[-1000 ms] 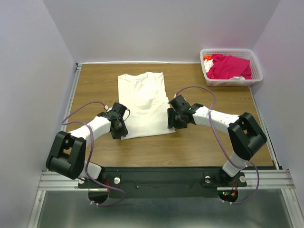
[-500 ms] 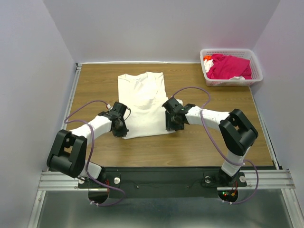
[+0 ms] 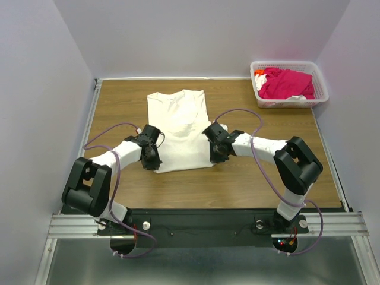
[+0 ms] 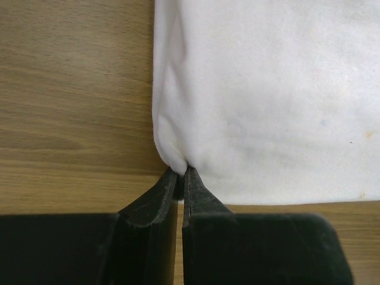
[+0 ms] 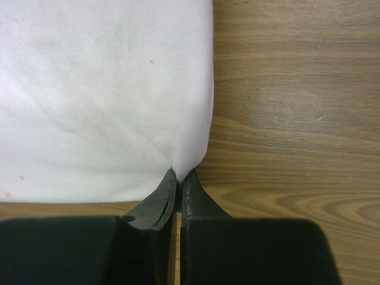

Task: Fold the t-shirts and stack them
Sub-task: Fold the tshirt

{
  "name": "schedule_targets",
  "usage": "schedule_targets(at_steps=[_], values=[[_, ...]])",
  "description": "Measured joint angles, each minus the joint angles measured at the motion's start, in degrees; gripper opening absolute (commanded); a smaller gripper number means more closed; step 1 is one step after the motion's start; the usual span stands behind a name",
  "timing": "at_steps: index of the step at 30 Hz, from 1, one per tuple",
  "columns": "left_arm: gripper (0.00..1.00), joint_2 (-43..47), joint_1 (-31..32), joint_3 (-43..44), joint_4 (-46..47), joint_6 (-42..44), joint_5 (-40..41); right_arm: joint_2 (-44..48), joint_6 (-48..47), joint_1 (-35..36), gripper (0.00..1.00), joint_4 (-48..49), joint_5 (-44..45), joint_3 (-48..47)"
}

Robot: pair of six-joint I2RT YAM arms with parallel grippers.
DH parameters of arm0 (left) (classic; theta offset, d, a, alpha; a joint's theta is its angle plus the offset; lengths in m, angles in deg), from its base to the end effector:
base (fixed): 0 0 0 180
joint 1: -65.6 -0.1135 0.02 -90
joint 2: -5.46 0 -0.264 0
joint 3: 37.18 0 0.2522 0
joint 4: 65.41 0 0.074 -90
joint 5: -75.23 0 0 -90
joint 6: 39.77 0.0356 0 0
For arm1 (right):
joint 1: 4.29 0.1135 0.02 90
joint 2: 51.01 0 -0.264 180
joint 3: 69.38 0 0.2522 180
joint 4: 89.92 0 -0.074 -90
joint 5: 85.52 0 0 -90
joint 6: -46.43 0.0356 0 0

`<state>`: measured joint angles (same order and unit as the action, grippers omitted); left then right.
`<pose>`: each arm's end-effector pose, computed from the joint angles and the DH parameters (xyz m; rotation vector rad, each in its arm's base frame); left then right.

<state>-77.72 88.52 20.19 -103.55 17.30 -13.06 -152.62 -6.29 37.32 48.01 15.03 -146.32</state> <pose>0.2434 -0.1018 0.1674 -0.2462 2.7033 -0.2583 0.2625 0.2245 0.1667 -0.0509 2.7086 0.1611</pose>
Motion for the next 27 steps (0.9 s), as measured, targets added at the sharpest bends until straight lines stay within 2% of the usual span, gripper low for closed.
schedule_targets(at_steps=[6,9,12,16,21,24,27], values=[[0.00,-3.0,0.3,3.8,-2.6,1.9,-1.3,0.1,-3.0,-0.6,0.01,-2.3,0.4,-0.7],[0.00,-2.5,0.4,3.8,-3.3,2.6,-4.4,1.1,-4.6,-1.2,0.01,-5.2,-0.3,-0.7],[0.00,1.6,1.1,1.5,-4.6,2.9,-8.2,4.0,-6.5,-1.5,0.01,-9.7,-3.3,0.4],[0.00,12.4,3.0,-1.6,-10.4,2.7,-13.5,10.0,-8.2,-1.4,0.01,-17.0,-8.5,1.1],[0.00,22.5,6.9,-1.5,-18.5,0.9,-18.4,15.3,-10.1,-1.4,0.01,-26.9,-13.4,0.2],[0.00,23.4,7.4,1.6,-22.9,-0.1,-19.0,15.7,-11.2,-1.4,0.01,-33.8,-14.2,-4.3],[0.00,22.9,7.4,8.2,-26.4,-1.2,-16.3,14.4,-12.7,-1.4,0.01,-40.2,-12.2,-13.3]])
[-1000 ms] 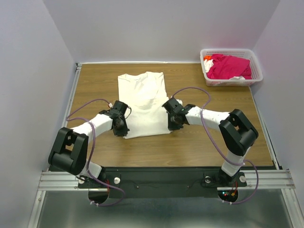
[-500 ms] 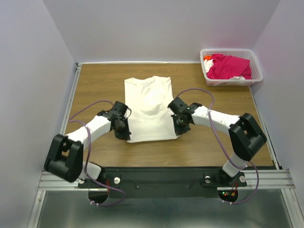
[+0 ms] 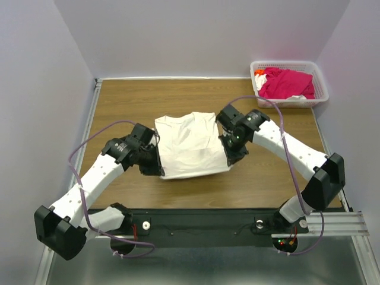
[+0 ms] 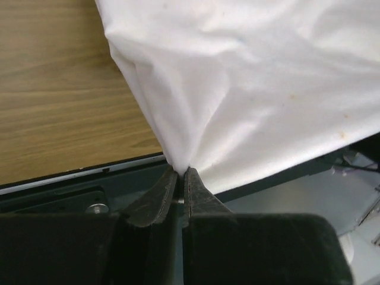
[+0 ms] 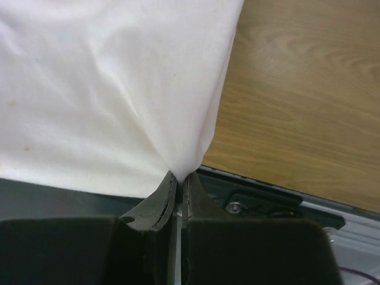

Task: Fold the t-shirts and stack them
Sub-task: Fold the tshirt

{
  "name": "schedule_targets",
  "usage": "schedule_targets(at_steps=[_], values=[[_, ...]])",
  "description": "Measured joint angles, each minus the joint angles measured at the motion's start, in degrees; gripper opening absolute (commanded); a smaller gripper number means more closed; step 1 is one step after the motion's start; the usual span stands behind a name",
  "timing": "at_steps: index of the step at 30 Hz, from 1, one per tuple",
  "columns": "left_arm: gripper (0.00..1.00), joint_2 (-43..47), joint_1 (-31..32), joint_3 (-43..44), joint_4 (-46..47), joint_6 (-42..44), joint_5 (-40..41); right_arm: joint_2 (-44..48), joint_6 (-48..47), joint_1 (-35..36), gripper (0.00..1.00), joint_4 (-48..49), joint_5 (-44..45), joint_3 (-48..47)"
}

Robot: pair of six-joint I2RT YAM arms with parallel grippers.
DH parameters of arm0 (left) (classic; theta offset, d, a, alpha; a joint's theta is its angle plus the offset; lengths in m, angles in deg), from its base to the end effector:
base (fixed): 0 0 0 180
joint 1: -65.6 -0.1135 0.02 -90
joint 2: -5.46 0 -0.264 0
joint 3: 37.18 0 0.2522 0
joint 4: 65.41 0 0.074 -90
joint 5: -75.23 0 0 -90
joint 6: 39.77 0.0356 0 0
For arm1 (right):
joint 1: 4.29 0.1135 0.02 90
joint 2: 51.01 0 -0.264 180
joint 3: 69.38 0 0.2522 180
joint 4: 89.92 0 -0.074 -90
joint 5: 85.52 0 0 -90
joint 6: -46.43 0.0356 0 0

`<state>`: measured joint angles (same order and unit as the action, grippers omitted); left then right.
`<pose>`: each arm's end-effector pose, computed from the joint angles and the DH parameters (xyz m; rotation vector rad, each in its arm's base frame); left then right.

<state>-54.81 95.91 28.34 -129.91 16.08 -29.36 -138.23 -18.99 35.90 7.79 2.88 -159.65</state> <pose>0.1644 -0.1065 0.2726 0.0046 2.7385 -0.6977 0.2129 0.1811 0.2829 -0.4102 2.9640 0.1862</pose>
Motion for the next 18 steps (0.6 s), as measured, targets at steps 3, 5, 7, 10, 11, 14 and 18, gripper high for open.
schedule_targets(at_steps=[3,5,7,10,11,14,18], values=[[0.00,-1.1,0.0,6.4,-1.3,-1.0,4.0,-3.1,-1.3,0.0,0.01,-3.1,4.2,-10.8],[0.00,-2.4,0.0,9.7,-0.9,-1.6,7.0,-5.1,-2.2,-0.2,0.01,-4.0,6.8,-16.4],[0.00,-3.4,-0.1,11.0,0.0,-2.1,8.9,-7.2,-2.9,-0.5,0.01,-4.6,9.0,-21.0],[0.00,-6.0,-0.5,11.5,2.0,-2.4,12.6,-10.5,-3.9,-0.9,0.01,-4.5,11.2,-25.5],[0.00,-6.6,-0.6,11.6,2.4,-2.5,13.2,-11.6,-4.1,-1.0,0.01,-4.2,11.8,-26.4],[0.00,-9.3,-1.4,12.0,4.8,-2.4,16.1,-14.3,-4.4,-1.2,0.01,-3.8,13.1,-27.9],[0.00,-11.0,-3.7,12.7,7.7,-1.9,17.8,-17.2,-4.8,-1.5,0.01,-2.6,14.8,-29.9]])
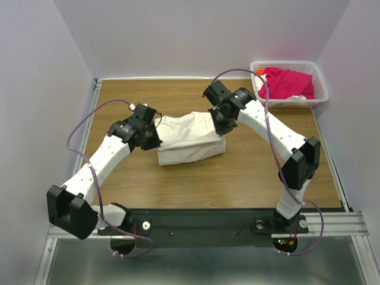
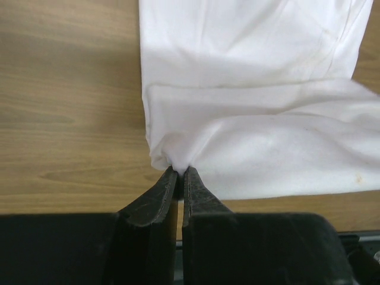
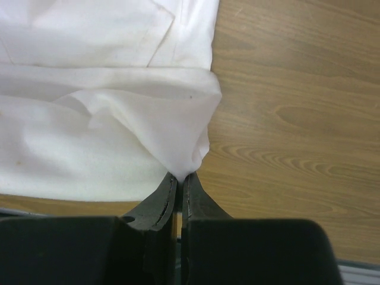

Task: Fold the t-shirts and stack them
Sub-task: Fold the tshirt

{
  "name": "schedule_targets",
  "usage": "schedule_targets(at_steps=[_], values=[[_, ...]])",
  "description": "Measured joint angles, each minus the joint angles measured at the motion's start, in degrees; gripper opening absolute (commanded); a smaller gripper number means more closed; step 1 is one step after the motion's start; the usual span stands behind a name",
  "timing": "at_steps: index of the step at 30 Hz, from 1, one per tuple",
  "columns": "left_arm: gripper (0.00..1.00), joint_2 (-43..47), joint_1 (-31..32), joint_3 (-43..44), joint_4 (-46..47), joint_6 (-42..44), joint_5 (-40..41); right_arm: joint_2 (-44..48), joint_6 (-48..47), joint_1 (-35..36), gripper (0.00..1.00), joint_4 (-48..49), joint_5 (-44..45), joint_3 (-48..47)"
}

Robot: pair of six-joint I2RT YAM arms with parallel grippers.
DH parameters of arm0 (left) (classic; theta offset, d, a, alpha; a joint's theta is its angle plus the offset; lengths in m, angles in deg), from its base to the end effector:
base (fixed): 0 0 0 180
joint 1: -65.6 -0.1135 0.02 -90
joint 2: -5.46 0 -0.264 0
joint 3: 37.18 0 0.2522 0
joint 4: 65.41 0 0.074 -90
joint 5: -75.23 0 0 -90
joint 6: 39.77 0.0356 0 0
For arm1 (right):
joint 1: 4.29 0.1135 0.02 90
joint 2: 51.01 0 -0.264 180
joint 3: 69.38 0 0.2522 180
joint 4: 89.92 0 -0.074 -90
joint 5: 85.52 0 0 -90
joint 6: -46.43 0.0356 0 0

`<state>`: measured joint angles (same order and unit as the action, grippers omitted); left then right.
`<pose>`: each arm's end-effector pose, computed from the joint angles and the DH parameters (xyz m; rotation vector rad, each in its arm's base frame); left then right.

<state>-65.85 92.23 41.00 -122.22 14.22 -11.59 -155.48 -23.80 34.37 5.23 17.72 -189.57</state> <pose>0.2300 -0.1131 0.3099 -0.2283 2.4751 -0.4121 0.2920 0.2232 0.3359 -0.3880 2.6855 -0.0309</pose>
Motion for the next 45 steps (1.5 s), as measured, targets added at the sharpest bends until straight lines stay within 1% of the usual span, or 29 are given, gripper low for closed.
schedule_targets(at_steps=[6,11,18,23,30,32,33,34,35,37,38,39,40,41,43,45], values=[[0.00,-4.1,-3.9,3.3,5.4,2.2,0.5,-1.5,-0.6,-1.7,0.01,3.5,1.1,-0.8],[0.00,-7.9,-5.4,4.6,10.3,4.5,0.6,-3.0,-1.2,-3.5,0.01,6.5,1.6,-1.2],[0.00,-13.5,-8.8,5.2,15.4,7.1,0.3,-9.1,-2.4,-5.9,0.01,10.7,0.9,-7.5],[0.00,-18.0,-10.3,6.2,19.3,8.6,0.4,-15.0,-3.5,-7.0,0.01,12.7,0.3,-13.3],[0.00,-26.3,-11.4,7.3,24.5,10.6,0.9,-21.0,-3.5,-8.2,0.08,15.9,-0.3,-13.7],[0.01,-28.5,-11.4,7.8,25.4,11.0,1.3,-22.3,-3.3,-8.5,0.21,16.8,-0.5,-13.5],[0.04,-29.3,-11.4,7.9,25.9,11.1,1.6,-22.7,-3.1,-8.7,0.28,18.0,-0.6,-12.9],[0.14,-30.1,-11.4,8.0,26.4,11.3,1.8,-22.9,-2.7,-8.9,0.42,18.9,-0.8,-12.0],[0.21,-30.6,-11.4,8.1,26.9,11.4,2.0,-22.9,-2.2,-9.0,0.47,19.5,-0.8,-11.5],[0.36,-31.1,-11.5,8.1,27.3,11.7,3.0,-23.0,-1.9,-9.4,0.53,20.1,-0.7,-11.0],[0.43,-31.1,-11.6,8.1,27.3,11.7,3.3,-23.1,-1.6,-9.6,0.53,20.6,-0.3,-10.8],[0.61,-31.0,-11.7,8.1,27.6,11.3,4.0,-23.1,-1.5,-9.9,0.53,20.8,-0.3,-10.8],[0.72,-31.0,-11.8,8.1,27.7,12.2,4.1,-23.1,-1.5,-10.2,0.53,21.5,-0.2,-10.8],[0.86,-30.9,-11.9,8.1,28.1,12.1,4.7,-22.9,-1.6,-10.3,0.53,22.7,-0.2,-10.4],[0.88,-30.0,-12.1,7.5,29.2,11.8,5.0,-20.6,-1.6,-10.6,0.54,25.8,-0.6,-6.8],[0.88,-27.6,-12.1,6.4,29.9,12.0,5.5,-17.0,-1.8,-10.6,0.54,28.8,-1.9,-1.7]])
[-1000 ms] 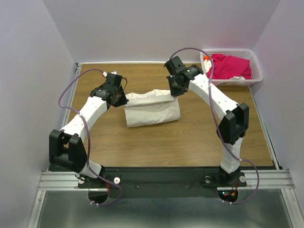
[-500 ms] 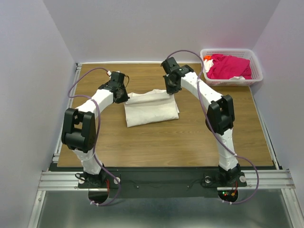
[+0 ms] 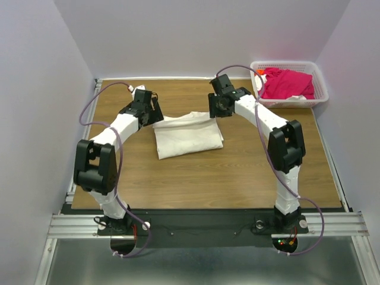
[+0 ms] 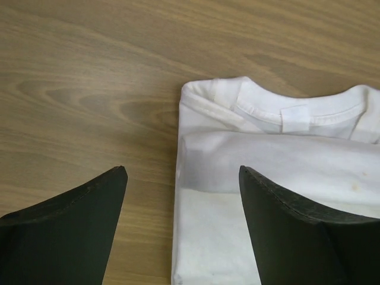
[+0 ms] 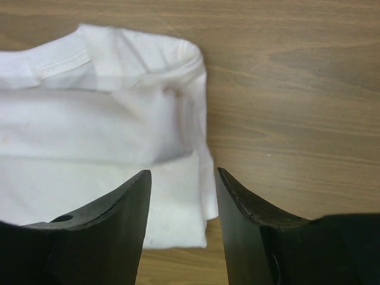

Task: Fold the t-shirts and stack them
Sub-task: Fold the tshirt

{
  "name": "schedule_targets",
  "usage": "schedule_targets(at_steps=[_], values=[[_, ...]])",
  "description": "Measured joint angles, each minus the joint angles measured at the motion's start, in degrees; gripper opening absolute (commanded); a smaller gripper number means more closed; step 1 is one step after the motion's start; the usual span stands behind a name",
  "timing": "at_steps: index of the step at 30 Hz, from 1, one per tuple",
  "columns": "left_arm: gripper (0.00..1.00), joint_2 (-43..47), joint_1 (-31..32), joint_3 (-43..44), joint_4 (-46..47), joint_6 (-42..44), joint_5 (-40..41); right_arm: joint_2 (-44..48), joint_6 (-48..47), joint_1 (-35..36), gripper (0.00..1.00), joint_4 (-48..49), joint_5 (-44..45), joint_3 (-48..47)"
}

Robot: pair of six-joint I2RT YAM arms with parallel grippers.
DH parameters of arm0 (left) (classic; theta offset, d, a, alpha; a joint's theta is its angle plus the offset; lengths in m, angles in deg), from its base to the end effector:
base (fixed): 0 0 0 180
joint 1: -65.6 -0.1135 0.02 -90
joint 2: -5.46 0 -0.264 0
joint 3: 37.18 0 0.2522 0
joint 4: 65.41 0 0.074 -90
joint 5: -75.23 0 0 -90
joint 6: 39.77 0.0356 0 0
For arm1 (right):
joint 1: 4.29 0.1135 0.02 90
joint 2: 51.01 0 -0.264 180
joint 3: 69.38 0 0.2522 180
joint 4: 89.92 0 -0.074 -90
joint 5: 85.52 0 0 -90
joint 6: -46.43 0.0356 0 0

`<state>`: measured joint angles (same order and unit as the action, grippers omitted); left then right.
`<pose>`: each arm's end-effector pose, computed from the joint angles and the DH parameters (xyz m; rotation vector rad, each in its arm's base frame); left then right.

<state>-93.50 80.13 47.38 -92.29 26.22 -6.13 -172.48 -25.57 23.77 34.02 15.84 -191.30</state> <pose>0.3764 -0.0920 0.2395 -0.2669 2.2721 -0.1786 0.4194 0.2156 0.2508 -0.1433 2.5108 0.0742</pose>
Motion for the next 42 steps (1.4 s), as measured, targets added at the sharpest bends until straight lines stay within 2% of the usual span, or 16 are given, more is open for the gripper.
schedule_targets(at_steps=[2,5,8,11,15,20,25,31,37,42], values=[[0.85,3.4,0.2,-1.4,0.6,0.2,0.6,3.9,-0.1,0.1,0.54,1.8,-2.0,4.0],[0.72,9.4,2.4,-3.4,1.6,0.2,1.3,9.5,-0.1,0.3,0.54,5.4,-5.5,8.4],[0.67,12.6,5.6,-4.9,2.8,-0.1,1.3,13.2,0.0,0.5,0.53,9.6,-8.0,12.1],[0.65,12.7,8.9,-6.6,3.9,-0.4,1.0,14.6,-0.1,0.6,0.53,12.6,-11.0,15.4],[0.65,9.1,9.7,-8.0,4.2,-0.5,1.0,12.4,-0.1,0.7,0.52,13.8,-13.8,16.7],[0.64,0.9,8.1,-5.9,4.5,0.1,1.4,5.9,-0.7,0.8,0.52,14.4,-15.5,12.9],[0.64,-9.3,3.7,3.0,5.7,1.4,1.2,-2.5,-1.8,0.2,0.51,16.1,-15.7,4.8],[0.68,-15.8,-2.6,10.8,5.2,1.7,-1.4,-6.8,-1.2,-2.9,0.52,16.9,-18.5,0.0],[0.68,-11.1,-4.1,9.1,6.3,0.6,-6.6,-6.8,-1.2,-5.9,0.52,18.3,-26.1,-4.0],[0.60,-1.2,-2.7,3.0,11.2,-1.2,-13.7,-7.2,-0.5,-5.5,0.45,20.8,-32.9,-4.4]])
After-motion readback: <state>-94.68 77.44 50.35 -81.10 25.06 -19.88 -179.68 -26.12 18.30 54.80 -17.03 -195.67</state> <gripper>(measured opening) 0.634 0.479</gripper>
